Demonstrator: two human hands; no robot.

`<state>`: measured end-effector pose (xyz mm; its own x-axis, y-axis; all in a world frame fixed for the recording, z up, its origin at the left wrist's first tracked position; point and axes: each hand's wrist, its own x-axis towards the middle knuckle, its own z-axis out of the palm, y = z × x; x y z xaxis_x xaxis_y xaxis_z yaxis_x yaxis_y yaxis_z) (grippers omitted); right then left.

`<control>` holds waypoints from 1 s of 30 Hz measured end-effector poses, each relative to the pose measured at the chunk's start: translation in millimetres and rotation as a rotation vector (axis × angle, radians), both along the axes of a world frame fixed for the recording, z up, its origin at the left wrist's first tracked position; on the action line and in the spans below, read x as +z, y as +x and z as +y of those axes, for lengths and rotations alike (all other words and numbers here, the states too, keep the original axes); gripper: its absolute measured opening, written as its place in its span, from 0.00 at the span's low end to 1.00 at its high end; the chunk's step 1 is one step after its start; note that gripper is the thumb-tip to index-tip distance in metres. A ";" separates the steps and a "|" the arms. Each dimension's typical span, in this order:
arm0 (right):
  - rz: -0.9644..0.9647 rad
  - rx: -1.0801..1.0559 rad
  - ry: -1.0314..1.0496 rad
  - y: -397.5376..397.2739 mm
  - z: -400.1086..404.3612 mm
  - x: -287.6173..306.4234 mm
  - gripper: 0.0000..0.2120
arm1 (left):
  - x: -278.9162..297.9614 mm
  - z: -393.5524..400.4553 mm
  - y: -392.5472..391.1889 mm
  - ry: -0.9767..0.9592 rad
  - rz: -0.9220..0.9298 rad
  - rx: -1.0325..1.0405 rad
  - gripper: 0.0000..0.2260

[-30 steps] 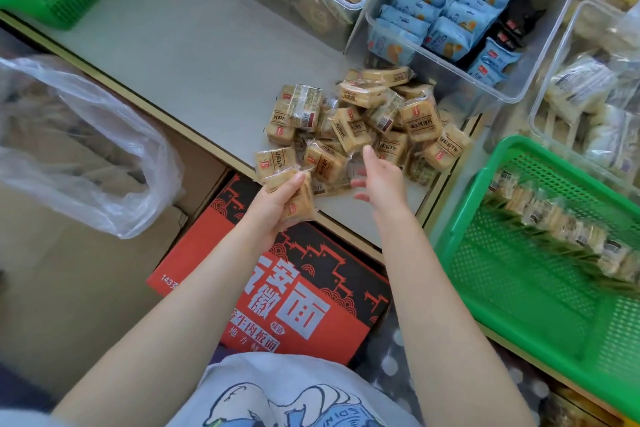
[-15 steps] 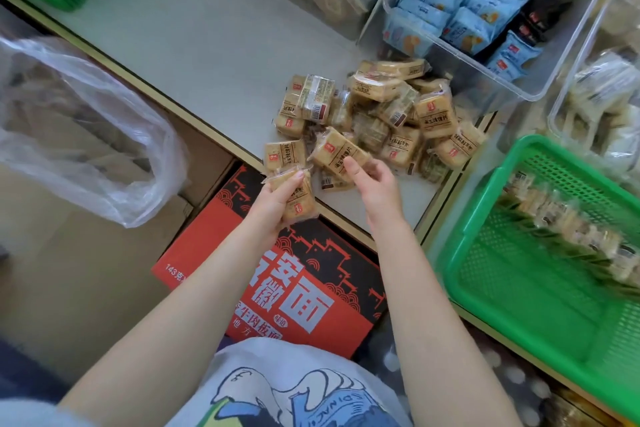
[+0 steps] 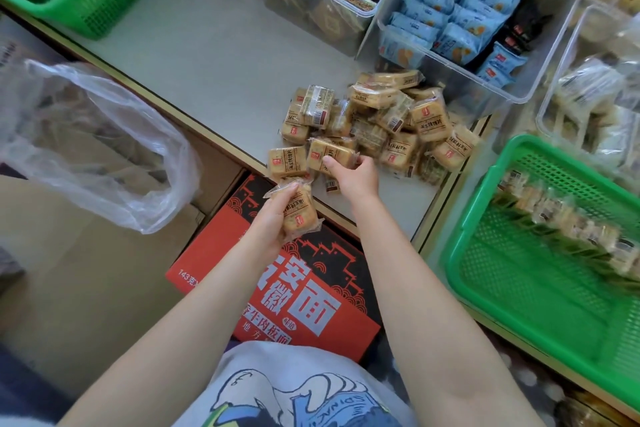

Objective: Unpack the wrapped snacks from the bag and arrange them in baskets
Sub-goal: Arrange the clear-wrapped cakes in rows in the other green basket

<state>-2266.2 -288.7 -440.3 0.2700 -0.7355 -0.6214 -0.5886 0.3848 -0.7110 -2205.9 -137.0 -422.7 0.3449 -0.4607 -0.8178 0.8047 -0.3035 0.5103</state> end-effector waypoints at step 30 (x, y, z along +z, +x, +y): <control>-0.785 -0.440 -0.050 -165.8 34.8 166.8 0.28 | 143.4 -96.8 -121.9 -0.558 -0.069 -0.235 0.37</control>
<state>-2432.0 -254.0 -273.4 0.2913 -0.8937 -0.3414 0.2670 0.4186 -0.8680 -2327.8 -233.9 -279.3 0.2251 -0.8836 -0.4106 0.7081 -0.1411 0.6919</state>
